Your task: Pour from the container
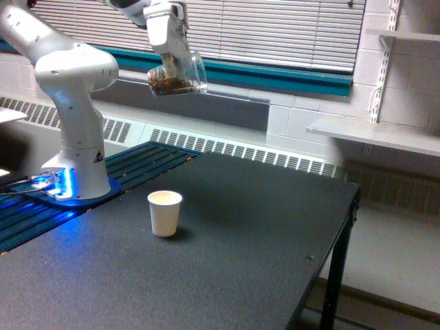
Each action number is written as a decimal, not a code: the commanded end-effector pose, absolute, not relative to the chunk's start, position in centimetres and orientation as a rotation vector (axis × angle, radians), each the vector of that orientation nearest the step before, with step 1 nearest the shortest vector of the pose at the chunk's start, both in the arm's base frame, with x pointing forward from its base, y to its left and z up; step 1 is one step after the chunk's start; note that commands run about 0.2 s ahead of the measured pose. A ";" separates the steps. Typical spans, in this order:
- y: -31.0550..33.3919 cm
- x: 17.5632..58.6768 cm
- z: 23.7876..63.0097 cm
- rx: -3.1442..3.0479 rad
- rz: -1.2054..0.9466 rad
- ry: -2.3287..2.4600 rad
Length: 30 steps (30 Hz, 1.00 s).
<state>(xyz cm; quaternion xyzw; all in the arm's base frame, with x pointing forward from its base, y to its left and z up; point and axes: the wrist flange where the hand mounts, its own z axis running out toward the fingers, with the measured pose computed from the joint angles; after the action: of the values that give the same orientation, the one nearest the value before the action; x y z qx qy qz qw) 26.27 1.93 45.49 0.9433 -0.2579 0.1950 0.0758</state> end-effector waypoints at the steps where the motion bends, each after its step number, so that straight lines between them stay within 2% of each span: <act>1: 1.4 25.5 44.0 2.828 0.530 -0.813; 30: -1.5 24.0 42.2 2.815 0.362 -0.903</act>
<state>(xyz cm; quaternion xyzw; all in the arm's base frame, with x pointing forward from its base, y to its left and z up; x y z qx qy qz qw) 24.45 -0.96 43.86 0.9389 -0.3042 0.1436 0.0729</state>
